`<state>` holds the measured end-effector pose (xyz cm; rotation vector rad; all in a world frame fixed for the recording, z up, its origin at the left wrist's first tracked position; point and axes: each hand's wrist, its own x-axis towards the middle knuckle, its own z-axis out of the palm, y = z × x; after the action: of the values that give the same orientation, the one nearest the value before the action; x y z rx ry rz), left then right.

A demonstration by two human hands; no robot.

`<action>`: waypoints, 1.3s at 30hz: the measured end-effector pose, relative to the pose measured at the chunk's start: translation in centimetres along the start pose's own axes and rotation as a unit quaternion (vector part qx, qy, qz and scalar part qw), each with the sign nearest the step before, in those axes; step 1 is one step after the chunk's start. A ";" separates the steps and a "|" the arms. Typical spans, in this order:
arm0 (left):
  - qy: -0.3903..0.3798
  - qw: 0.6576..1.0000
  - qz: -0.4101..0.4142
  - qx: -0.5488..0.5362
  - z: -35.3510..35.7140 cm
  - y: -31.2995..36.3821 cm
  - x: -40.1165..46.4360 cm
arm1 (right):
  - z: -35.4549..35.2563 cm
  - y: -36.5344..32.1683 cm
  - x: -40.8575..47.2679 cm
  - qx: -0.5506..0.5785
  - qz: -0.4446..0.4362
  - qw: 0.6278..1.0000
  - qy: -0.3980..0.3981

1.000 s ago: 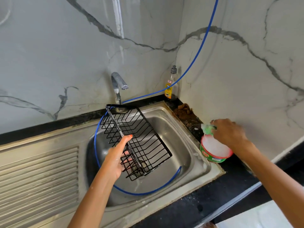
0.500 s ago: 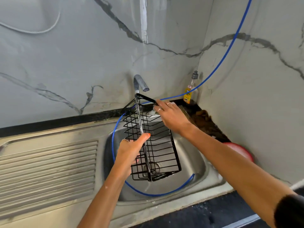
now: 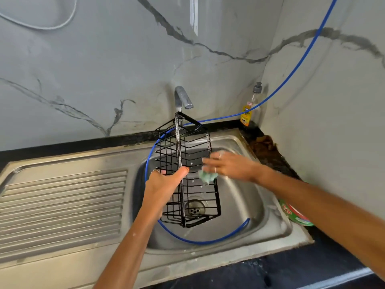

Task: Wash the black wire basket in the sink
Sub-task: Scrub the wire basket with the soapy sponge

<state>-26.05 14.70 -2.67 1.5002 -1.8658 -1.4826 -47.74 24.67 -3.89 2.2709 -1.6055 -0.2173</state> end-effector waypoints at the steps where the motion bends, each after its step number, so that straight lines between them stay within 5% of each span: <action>1: 0.000 1.000 0.004 0.003 0.0 0.1 -0.1 | -0.5 1.5 0.9 -0.018 0.008 1.000 0.018; 5: 0.010 1.000 0.010 0.027 0.6 0.6 -0.7 | -1.1 5.0 3.7 -0.034 0.088 0.994 0.059; 9: 0.041 0.999 -0.010 0.017 1.6 1.0 -1.1 | 2.0 0.3 3.4 0.068 0.168 0.983 0.043; 13: 0.073 0.996 -0.022 0.049 2.6 0.7 -1.3 | 3.6 -4.1 1.4 0.211 0.052 0.976 -0.017; 17: 0.071 0.997 -0.033 0.022 2.7 0.4 -1.6 | 3.4 -0.8 1.7 0.164 -0.085 0.982 -0.044; 19: 0.066 0.997 -0.027 -0.001 2.5 0.6 -1.8 | 2.8 2.5 3.4 0.067 -0.082 0.993 -0.043; 25: 0.091 0.996 0.009 0.015 1.8 1.2 -2.2 | 1.8 4.6 6.8 0.056 0.048 0.997 0.029; 30: 0.133 0.991 0.008 0.003 2.1 0.8 -2.1 | 3.7 -2.9 5.4 0.227 0.134 0.964 0.024; 39: 0.144 0.989 -0.006 -0.024 1.9 -1.8 -0.8 | 4.4 -5.2 2.3 0.303 -0.025 0.944 -0.127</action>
<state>-26.24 16.56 -4.75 1.6074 -1.6427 -1.2288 -43.75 23.18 -9.66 2.8380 -1.9540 -0.0243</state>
